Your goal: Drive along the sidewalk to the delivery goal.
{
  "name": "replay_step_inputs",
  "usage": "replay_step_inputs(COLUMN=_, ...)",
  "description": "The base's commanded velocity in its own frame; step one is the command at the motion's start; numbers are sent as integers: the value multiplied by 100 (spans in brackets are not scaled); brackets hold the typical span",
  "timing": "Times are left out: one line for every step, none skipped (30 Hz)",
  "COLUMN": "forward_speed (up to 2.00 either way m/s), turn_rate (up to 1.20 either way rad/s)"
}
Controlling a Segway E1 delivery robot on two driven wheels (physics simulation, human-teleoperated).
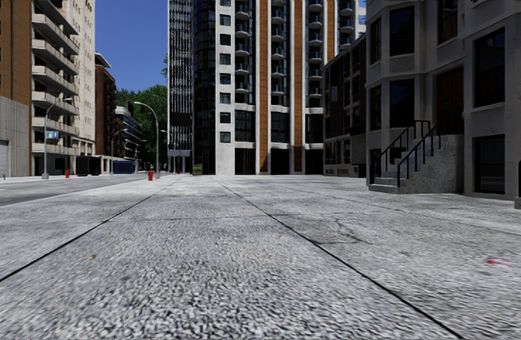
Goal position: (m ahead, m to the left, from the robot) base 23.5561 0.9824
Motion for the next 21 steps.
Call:
replay_step_inputs(forward_speed=200, turn_rate=0)
replay_step_inputs(forward_speed=200, turn_rate=0)
replay_step_inputs(forward_speed=200, turn_rate=0)
replay_step_inputs(forward_speed=200, turn_rate=0)
replay_step_inputs(forward_speed=200, turn_rate=0)
replay_step_inputs(forward_speed=200, turn_rate=0)
replay_step_inputs(forward_speed=200, turn_rate=0)
replay_step_inputs(forward_speed=200, turn_rate=0)
replay_step_inputs(forward_speed=200, turn_rate=0)
replay_step_inputs(forward_speed=200, turn_rate=0)
replay_step_inputs(forward_speed=200, turn_rate=0)
replay_step_inputs(forward_speed=200, turn_rate=0)
replay_step_inputs(forward_speed=200, turn_rate=0)
replay_step_inputs(forward_speed=200, turn_rate=0)
replay_step_inputs(forward_speed=200, turn_rate=0)
replay_step_inputs(forward_speed=200, turn_rate=0)
replay_step_inputs(forward_speed=200, turn_rate=0)
replay_step_inputs(forward_speed=200, turn_rate=0)
replay_step_inputs(forward_speed=200, turn_rate=0)
replay_step_inputs(forward_speed=200, turn_rate=0)
replay_step_inputs(forward_speed=200, turn_rate=0)
